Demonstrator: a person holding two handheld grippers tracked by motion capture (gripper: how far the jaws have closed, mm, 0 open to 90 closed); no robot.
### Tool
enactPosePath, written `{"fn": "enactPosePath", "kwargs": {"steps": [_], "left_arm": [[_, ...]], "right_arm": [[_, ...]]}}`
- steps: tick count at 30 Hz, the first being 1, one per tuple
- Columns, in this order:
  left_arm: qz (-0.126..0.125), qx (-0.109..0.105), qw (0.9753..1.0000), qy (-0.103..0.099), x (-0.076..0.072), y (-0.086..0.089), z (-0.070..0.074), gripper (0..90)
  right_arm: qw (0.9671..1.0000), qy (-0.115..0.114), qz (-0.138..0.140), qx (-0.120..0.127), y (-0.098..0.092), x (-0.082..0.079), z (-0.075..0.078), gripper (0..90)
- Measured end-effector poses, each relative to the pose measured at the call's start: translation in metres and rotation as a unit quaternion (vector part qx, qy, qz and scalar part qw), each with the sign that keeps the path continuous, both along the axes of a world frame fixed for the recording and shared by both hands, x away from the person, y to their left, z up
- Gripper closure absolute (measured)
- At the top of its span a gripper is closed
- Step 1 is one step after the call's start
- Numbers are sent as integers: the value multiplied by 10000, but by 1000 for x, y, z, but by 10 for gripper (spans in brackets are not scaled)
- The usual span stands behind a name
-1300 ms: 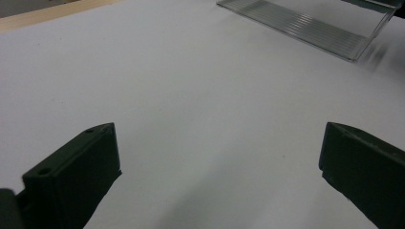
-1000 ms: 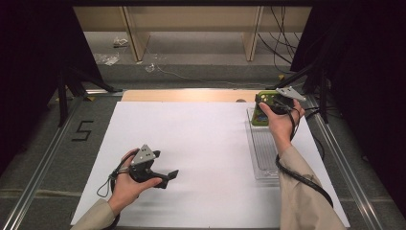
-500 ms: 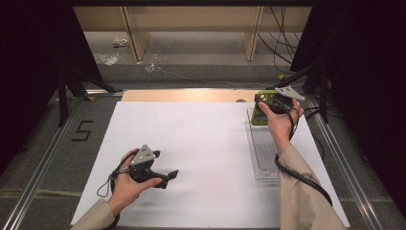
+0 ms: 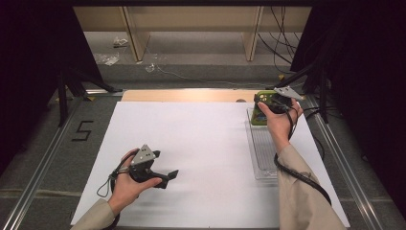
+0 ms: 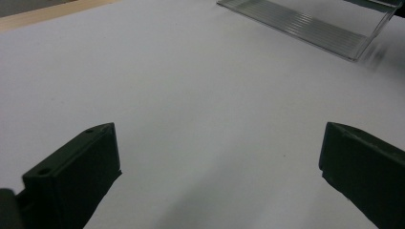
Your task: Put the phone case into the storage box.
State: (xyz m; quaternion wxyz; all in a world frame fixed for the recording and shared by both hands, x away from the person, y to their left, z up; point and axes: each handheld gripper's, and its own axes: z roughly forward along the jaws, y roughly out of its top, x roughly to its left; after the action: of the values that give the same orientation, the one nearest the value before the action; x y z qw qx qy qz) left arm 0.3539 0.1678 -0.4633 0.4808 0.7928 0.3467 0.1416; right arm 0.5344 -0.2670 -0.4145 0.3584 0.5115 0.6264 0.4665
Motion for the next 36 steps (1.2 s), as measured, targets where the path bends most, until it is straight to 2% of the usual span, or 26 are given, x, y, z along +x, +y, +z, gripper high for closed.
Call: {"fn": "enactPosePath", "kwargs": {"steps": [36], "left_arm": [[0, 3, 10000, 13, 0, 0, 0, 0]], "right_arm": [[9999, -12, 68, -104, 6, 11, -10, 170]]}}
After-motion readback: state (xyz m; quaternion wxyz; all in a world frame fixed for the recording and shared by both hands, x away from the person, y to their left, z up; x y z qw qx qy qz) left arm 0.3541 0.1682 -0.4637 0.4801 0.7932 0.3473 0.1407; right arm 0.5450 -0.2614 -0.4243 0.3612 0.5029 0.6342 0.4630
